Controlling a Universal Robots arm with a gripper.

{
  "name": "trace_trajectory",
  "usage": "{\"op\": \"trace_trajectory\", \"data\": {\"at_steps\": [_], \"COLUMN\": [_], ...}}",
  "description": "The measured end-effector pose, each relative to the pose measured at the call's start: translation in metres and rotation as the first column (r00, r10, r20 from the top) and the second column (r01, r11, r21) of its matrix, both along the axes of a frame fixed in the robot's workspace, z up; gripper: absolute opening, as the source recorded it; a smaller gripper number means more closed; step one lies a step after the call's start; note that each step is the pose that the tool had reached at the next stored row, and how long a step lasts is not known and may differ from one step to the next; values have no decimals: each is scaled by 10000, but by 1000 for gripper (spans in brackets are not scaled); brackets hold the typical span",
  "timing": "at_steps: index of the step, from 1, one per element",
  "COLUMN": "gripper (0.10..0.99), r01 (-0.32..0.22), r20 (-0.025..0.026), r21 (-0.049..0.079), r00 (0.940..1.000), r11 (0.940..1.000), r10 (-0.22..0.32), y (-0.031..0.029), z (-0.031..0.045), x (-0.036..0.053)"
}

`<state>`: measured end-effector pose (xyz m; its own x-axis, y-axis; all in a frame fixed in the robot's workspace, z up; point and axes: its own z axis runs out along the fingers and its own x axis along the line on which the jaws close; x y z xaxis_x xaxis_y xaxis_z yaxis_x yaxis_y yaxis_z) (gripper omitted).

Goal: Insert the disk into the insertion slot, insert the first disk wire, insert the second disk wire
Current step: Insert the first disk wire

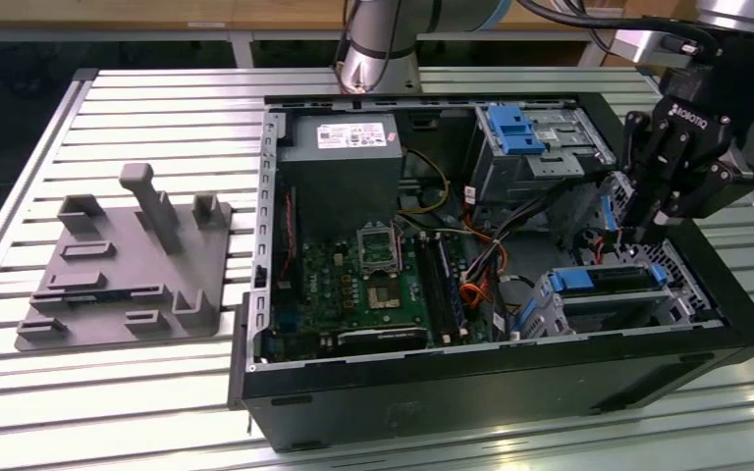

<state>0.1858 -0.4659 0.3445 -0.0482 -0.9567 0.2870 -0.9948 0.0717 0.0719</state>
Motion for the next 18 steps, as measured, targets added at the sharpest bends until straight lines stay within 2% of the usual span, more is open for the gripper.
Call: {"op": "trace_trajectory", "data": {"at_steps": [13,15,18], "gripper": [333,204,165], "r01": [0,0,0], "r20": [10,12,13], "r21": [0,0,-2], "r00": [10000,10000,10000], "r11": [10000,10000,10000], "r10": [0,0,0], "y": [0,0,0], "z": [-12,-12,-13], "x": [-3,-4,-4]}}
